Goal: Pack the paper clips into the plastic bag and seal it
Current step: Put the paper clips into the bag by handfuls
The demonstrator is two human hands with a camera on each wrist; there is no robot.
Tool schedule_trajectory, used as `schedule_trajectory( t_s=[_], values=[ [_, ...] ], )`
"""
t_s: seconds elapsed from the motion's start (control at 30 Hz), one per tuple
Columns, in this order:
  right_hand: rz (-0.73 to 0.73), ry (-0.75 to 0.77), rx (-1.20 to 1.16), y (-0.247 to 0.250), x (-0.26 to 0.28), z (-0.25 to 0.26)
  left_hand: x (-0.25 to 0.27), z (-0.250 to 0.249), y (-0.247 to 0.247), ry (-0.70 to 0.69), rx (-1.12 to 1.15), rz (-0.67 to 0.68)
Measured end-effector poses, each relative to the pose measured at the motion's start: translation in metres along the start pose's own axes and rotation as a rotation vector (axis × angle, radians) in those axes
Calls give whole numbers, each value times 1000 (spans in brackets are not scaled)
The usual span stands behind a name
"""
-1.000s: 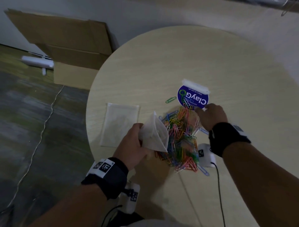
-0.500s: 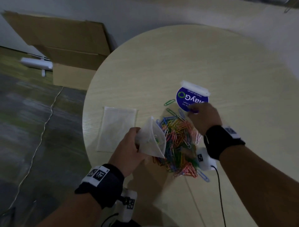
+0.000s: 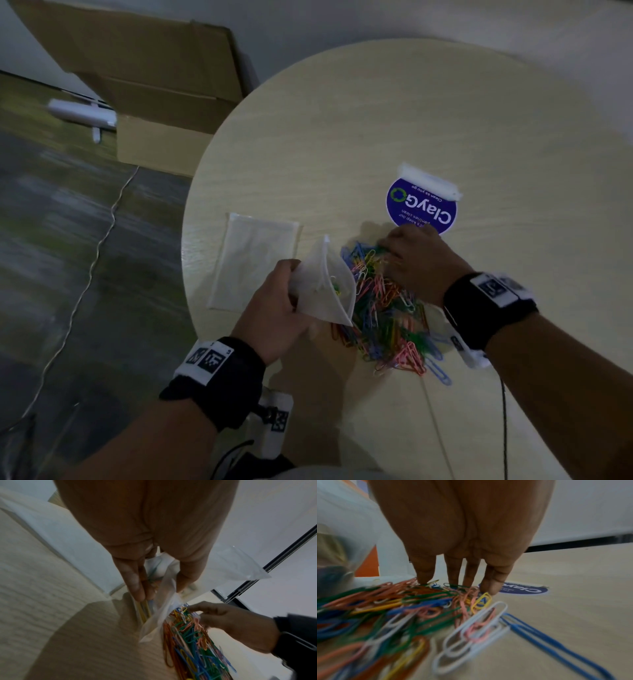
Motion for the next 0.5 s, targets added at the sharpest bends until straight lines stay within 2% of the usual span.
schedule_trajectory(
  t_s=[0.1, 0.23, 0.4, 0.5],
  values=[
    [56, -109, 21, -15, 19, -11, 0, -1, 1, 3, 5, -9],
    [-67, -137, -96, -7, 18, -15, 2, -5, 2, 3, -20, -26],
    [-111, -176, -152, 5, 24, -15, 4, -8, 2, 8, -26, -24],
    [-162, -248, -219, 17, 36, -19, 4, -10, 2, -2, -28, -28]
  ],
)
Point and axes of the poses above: each hand's wrist, its own x-axis away from the middle knuckle, its own y-axis out of the back of the hand, z = x × y, the point moved 10 cm from there along -x, towards the middle knuckle, and after that the axes turned 13 degrees about y, right-handed, at the moved point
